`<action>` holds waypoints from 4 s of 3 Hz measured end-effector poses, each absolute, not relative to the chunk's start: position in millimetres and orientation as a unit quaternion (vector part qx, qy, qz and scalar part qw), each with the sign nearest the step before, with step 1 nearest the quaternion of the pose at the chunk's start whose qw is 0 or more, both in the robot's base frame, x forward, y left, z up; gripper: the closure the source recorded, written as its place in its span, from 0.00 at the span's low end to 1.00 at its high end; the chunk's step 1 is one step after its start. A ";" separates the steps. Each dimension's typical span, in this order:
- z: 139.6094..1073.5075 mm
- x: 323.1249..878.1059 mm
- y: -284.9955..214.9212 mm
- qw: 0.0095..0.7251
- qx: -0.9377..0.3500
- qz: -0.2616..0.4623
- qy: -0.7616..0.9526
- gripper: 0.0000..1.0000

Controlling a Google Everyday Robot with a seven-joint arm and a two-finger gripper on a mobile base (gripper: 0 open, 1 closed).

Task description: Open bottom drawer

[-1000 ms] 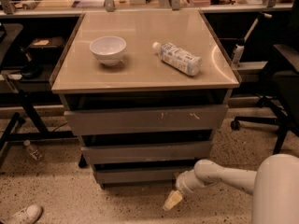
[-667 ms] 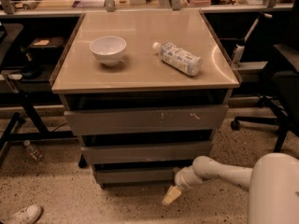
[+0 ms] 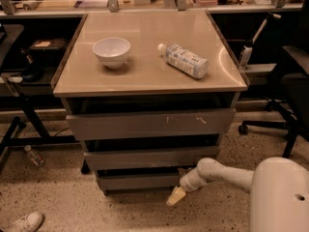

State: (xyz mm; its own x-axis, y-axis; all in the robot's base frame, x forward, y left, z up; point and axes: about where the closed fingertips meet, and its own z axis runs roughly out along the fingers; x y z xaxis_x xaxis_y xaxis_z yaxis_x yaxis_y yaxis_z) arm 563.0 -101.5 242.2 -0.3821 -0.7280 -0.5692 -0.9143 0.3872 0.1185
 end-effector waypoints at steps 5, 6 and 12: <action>186.6 579.5 -104.3 0.198 -0.501 0.223 0.812 0.00; 188.6 570.7 -102.9 0.186 -0.501 0.229 0.814 0.00; 194.9 426.0 -118.9 0.057 -0.450 0.301 0.839 0.00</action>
Offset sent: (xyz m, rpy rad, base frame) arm 0.0259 -0.0109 -0.0257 0.0149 -0.0278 -0.0345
